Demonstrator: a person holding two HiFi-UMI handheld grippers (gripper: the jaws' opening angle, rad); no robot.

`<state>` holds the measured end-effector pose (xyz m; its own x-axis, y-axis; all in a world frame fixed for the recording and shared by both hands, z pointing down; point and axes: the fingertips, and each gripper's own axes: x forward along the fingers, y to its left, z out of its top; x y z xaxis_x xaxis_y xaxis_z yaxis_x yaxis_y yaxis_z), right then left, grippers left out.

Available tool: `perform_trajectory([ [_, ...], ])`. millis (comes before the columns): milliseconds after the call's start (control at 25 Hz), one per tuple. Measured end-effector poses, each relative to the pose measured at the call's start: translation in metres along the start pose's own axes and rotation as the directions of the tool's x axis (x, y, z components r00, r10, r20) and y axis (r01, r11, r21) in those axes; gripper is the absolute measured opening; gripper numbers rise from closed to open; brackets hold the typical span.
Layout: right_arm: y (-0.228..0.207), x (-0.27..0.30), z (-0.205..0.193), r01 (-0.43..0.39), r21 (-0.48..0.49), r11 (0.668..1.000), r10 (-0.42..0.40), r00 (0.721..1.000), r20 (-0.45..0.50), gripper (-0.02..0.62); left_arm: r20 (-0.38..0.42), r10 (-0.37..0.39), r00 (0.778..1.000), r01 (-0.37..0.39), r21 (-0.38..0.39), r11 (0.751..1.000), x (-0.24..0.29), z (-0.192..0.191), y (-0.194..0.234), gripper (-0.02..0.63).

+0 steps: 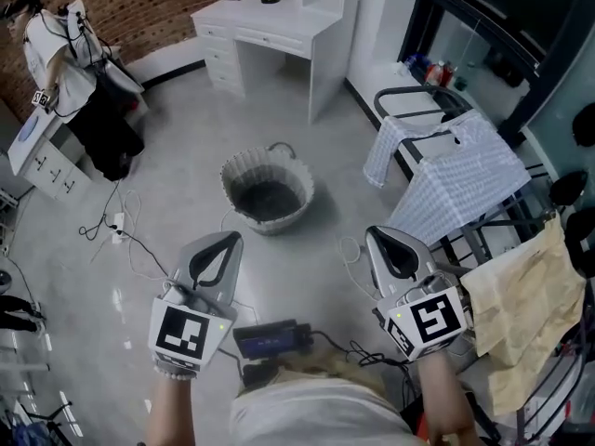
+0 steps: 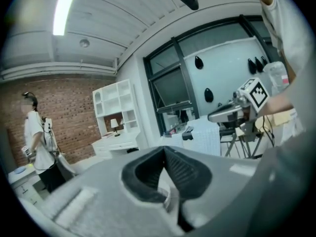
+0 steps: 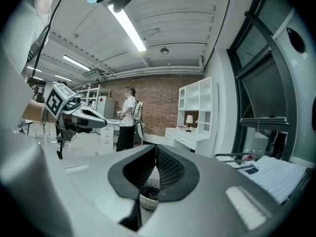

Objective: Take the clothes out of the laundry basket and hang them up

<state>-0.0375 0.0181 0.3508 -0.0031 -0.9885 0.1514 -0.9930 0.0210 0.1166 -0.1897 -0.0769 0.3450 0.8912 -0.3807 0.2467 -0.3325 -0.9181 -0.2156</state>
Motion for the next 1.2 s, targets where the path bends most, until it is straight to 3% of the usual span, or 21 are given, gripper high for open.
perform_trajectory([
  [120,0.014,0.016,-0.006,-0.022,0.015,1.000,0.022,1.000,-0.015,0.005,0.000,0.019,1.000,-0.019,0.004,1.000,-0.010,-0.015,0.014,-0.006],
  [240,0.026,0.027,-0.010,-0.041,0.031,0.999,0.042,0.999,-0.033,0.005,-0.023,0.032,0.999,-0.033,-0.049,0.998,-0.019,-0.029,0.020,-0.006],
  [760,0.040,0.045,-0.020,-0.054,0.049,0.997,0.057,0.996,-0.067,0.005,-0.030,0.013,0.999,-0.014,-0.043,0.999,-0.013,-0.045,0.034,-0.006],
  [1080,0.039,0.052,-0.023,-0.039,0.041,0.998,0.042,0.996,-0.080,0.005,-0.030,0.016,0.999,-0.020,-0.125,0.992,-0.010,-0.051,0.043,-0.006],
  [1200,0.039,0.055,-0.020,-0.026,0.037,0.999,0.029,0.996,-0.082,0.005,-0.029,0.036,0.999,-0.038,-0.090,0.995,-0.010,-0.051,0.055,-0.006],
])
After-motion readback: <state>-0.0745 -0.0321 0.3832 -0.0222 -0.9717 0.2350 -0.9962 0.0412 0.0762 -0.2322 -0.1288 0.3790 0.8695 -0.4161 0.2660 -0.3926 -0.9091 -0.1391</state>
